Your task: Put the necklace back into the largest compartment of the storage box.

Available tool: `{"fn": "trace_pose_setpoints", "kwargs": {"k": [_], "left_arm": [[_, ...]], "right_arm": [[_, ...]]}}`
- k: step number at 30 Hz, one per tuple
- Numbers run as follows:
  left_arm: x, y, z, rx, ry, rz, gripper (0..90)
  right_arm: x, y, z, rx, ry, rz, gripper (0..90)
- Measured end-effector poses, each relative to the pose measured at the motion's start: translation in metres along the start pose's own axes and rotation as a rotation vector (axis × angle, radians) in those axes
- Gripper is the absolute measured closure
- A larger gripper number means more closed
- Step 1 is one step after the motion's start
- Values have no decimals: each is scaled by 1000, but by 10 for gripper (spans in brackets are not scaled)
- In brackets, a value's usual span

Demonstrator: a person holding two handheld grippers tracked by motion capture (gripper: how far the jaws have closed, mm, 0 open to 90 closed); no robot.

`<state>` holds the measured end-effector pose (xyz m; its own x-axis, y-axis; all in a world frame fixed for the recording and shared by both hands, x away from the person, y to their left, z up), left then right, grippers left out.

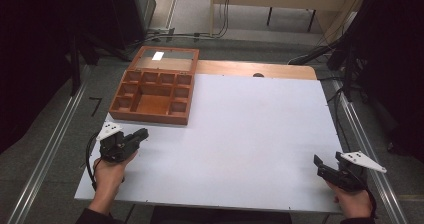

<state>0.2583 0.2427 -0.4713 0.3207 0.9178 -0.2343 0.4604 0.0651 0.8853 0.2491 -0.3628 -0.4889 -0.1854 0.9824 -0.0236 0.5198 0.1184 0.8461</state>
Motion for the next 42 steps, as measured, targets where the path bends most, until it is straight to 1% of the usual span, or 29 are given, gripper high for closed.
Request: {"fn": "trace_pose_setpoints", "kwargs": {"k": [17,26,42], "left_arm": [[3,9,9,-11,18,-11,845],[4,14,14,-21,29,-9,845],[7,23,21,-38,34,-18,845]], "right_arm": [[0,0,0,-1,1,0,218],[0,0,0,-2,-1,1,218],[0,0,0,-1,0,1,218]]}}
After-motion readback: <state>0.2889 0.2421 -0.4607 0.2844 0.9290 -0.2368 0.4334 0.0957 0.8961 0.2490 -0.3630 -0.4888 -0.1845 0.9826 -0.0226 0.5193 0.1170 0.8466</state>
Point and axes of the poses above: each handheld gripper's, and its own axes: z roughly forward along the jaws, y roughly out of its top, x roughly to its left, the point moved 1 cm from there along z, roughly forward along the jaws, and after that the axes turned 4 degrees about -x, right-handed, at the moved point
